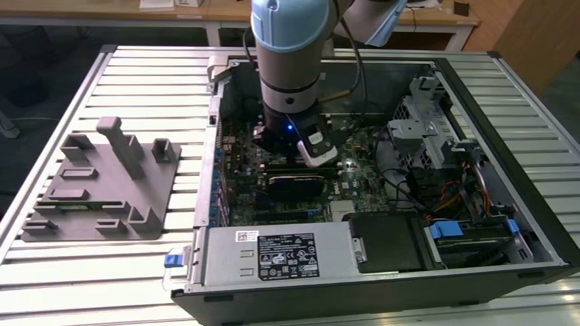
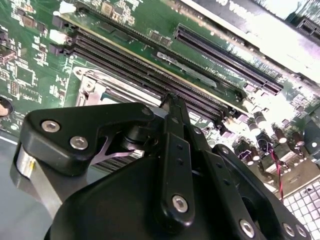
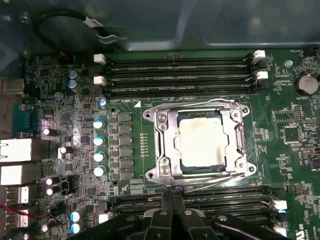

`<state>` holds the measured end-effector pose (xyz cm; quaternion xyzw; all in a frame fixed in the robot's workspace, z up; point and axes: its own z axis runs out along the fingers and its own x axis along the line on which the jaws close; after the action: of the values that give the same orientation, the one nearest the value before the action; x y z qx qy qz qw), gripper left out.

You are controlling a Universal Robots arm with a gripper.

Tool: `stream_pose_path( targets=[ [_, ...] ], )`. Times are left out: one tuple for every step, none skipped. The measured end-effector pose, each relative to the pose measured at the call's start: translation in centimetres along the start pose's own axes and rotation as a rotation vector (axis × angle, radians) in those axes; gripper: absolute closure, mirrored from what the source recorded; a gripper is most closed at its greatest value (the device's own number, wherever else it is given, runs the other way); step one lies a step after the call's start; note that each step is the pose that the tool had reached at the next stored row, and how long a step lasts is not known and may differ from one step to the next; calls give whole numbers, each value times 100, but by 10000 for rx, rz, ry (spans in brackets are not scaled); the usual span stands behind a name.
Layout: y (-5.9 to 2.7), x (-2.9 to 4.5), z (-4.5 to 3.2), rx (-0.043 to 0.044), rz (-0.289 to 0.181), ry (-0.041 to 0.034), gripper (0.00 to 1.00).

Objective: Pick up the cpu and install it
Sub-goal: 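Install the second cpu locking lever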

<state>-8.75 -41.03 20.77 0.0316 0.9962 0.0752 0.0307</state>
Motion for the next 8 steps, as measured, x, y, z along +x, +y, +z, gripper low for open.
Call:
stream_pose_path(
  targets=[
    [-3, 8, 5, -53, 3, 4, 89],
    [-4, 15, 10, -111, 7, 7, 89],
    [-6, 22, 15, -171, 11, 11, 89],
    [-7, 27, 20, -215, 12, 14, 89],
    [-8, 30, 26, -252, 15, 16, 89],
    [-9, 32, 33, -293, 19, 18, 89],
    [-10, 34, 38, -328, 22, 20, 89],
    [-12, 36, 41, -359, 24, 21, 89]
  ],
)
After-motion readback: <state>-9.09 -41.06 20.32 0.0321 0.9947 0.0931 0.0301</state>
